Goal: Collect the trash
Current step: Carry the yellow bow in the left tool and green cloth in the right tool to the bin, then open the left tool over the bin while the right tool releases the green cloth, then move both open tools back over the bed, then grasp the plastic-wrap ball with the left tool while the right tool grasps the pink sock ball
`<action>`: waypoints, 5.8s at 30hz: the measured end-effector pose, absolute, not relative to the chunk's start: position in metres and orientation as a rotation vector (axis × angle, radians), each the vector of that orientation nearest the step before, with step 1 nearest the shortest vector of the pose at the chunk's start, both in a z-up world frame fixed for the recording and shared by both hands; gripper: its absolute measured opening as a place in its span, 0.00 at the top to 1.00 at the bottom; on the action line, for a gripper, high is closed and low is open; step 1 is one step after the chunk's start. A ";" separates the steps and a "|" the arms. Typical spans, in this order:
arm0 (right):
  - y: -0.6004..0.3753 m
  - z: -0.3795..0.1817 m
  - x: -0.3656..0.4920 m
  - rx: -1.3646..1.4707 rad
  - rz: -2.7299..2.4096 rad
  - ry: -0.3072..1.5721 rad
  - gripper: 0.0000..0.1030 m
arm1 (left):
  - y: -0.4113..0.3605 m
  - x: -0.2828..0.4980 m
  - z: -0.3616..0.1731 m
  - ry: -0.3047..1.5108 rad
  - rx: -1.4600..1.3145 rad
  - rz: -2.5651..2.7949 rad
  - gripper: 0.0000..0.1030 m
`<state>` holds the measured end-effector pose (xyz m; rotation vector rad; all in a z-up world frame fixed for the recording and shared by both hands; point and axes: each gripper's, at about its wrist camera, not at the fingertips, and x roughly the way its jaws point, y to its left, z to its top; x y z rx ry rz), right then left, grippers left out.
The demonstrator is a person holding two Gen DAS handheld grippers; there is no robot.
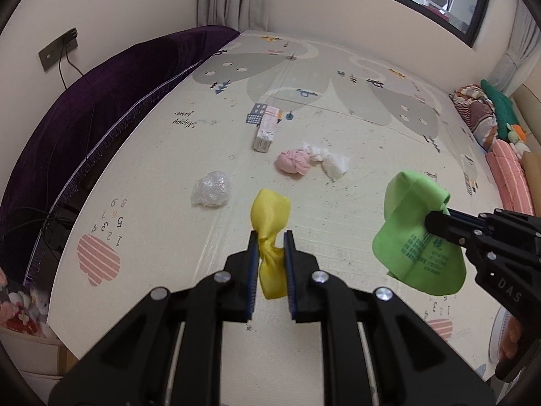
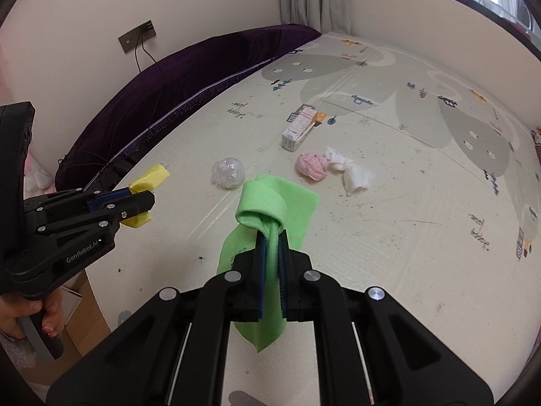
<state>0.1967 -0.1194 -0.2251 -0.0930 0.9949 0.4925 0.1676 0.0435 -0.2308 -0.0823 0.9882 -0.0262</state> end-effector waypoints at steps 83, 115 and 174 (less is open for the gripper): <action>-0.730 -0.100 -0.125 0.153 -0.109 0.849 0.32 | -0.539 -0.029 -0.107 0.865 0.201 -0.706 0.20; -0.152 -0.154 0.135 -0.016 0.407 0.957 0.32 | 0.038 0.128 -0.171 0.943 -0.057 -0.010 0.20; -0.013 -0.477 0.402 -0.165 0.338 1.057 0.41 | 0.167 0.346 -0.463 1.081 -0.164 0.006 0.53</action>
